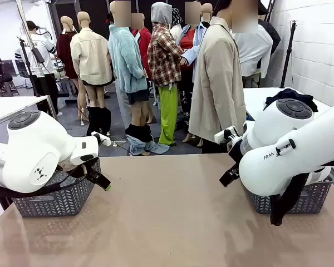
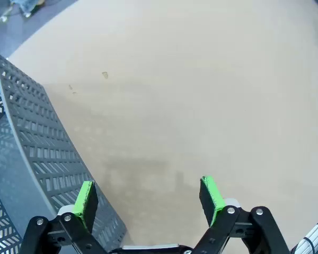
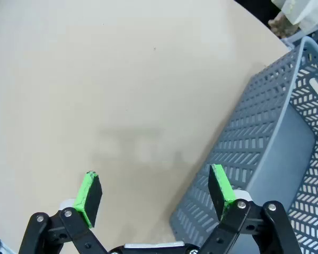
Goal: Sort the tops and bottoms.
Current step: Lift clothes from the center of the table with your left hand.
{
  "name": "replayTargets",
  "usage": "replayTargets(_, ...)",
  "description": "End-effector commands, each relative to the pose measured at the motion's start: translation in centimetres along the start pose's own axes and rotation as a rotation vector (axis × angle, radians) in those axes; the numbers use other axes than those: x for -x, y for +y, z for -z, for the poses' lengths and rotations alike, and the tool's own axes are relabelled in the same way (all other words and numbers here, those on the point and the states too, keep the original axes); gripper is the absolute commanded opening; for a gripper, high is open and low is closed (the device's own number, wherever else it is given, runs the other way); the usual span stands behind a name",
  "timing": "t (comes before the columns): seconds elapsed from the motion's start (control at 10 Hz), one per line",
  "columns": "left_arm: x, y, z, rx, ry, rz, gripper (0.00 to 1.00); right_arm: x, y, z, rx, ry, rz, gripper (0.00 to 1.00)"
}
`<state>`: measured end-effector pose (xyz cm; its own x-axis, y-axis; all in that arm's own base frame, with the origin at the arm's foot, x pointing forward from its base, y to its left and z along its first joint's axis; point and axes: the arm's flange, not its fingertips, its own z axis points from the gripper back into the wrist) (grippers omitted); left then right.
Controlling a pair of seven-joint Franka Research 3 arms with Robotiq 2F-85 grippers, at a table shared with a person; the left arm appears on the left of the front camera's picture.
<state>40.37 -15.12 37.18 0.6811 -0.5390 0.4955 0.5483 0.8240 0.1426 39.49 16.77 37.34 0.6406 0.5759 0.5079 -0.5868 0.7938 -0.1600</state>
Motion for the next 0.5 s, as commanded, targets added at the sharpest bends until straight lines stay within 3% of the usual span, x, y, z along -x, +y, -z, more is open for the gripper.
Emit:
replayTargets(0.0,0.00,0.00,0.00,0.000,0.000,0.000,1.00,0.00,0.00,0.00,0.000,0.000,0.000,1.00)
replayTargets(0.4,0.00,0.00,0.00,0.000,0.000,0.000,1.00,0.00,0.00,0.00,0.000,0.000,0.000,1.00)
